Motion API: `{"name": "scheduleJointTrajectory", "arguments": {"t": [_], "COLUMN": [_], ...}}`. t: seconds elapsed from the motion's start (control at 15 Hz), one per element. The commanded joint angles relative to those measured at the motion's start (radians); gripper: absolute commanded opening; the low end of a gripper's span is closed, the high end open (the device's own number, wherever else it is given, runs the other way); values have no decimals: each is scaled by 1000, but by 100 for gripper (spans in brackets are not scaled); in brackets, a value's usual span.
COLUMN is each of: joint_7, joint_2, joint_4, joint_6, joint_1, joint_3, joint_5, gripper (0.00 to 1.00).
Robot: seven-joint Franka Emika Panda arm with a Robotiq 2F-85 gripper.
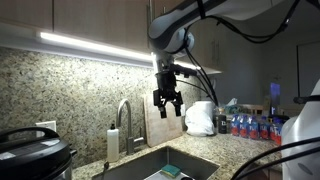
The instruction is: Remove the lid from the cooker.
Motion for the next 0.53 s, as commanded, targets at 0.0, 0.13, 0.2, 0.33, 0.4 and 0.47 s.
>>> {"name": "scheduleJointTrajectory", "arguments": {"t": [0.0,0.13,0.2,0.33,0.4,0.47], "joint_7": [-3,11,29,-1,-7,-6], "joint_2": [1,4,5,14,19,31], "joint_4": [2,3,1,0,1,6], "joint_6": [-2,6,23,40,49,62], "joint_1": [-10,-11,-10,8,15,27], "joint_3": [8,15,30,50,64,91], "joint_5": [3,-6,-20,-37,-47,-74], "gripper": [100,100,100,100,100,100]}}
